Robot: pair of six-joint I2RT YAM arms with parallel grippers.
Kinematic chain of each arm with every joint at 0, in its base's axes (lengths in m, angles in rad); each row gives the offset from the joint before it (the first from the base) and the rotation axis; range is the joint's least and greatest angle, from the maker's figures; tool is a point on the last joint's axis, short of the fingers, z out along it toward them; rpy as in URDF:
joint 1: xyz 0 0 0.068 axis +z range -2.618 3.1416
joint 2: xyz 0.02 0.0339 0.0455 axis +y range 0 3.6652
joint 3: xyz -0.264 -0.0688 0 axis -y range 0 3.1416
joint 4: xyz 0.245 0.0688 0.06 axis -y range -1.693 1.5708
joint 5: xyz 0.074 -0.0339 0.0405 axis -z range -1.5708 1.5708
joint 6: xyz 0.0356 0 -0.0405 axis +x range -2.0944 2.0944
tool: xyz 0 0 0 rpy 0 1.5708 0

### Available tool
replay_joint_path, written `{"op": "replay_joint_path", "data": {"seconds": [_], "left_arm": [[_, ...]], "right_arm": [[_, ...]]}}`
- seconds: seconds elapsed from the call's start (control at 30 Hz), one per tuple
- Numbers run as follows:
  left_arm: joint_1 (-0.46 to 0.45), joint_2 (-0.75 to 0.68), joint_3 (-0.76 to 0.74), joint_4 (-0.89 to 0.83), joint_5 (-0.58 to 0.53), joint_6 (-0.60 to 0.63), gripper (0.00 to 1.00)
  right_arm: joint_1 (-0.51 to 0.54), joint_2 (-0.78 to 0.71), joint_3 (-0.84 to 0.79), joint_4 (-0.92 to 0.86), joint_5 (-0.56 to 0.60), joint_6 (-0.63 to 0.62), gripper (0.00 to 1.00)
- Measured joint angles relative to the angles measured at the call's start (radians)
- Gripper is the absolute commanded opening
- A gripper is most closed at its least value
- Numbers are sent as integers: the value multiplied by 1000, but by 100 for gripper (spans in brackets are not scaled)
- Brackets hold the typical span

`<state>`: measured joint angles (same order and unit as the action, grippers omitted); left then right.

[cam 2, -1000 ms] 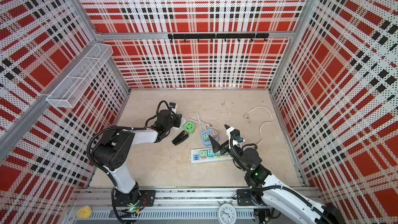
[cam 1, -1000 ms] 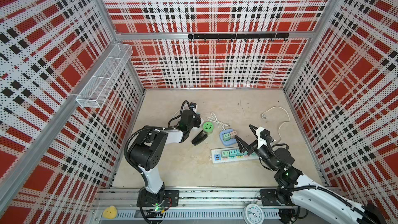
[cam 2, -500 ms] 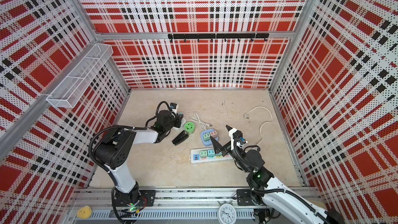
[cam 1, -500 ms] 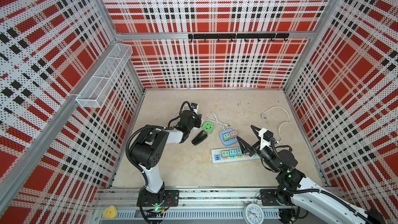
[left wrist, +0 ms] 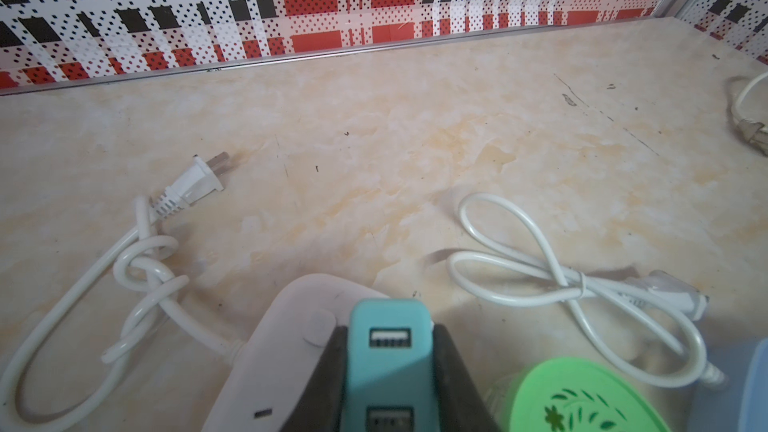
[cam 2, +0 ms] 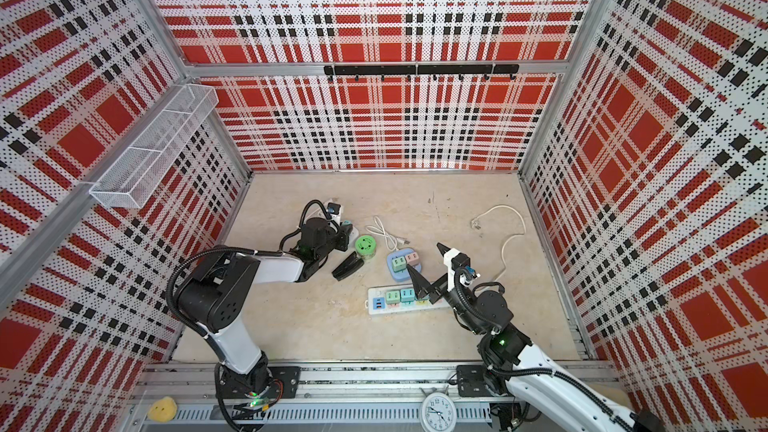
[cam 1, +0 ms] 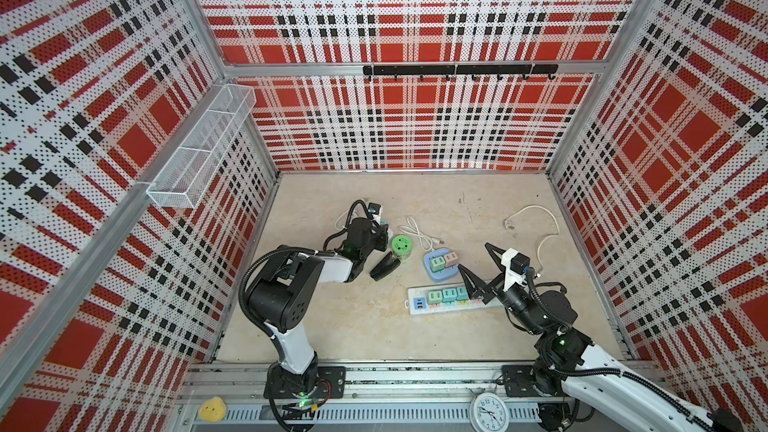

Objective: Insert the plug
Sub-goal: 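Lower the teal adapter onto the white socket cube with the left gripper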

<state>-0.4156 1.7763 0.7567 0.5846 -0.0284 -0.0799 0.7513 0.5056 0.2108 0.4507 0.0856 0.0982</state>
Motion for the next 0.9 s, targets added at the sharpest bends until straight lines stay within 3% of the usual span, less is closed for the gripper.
{"op": "replay_joint_path", "data": {"seconds": [0.9], "left_arm": [[7, 47, 116, -122, -10, 8, 0]], "right_arm": [[0, -431, -45, -241, -35, 31, 100]]}}
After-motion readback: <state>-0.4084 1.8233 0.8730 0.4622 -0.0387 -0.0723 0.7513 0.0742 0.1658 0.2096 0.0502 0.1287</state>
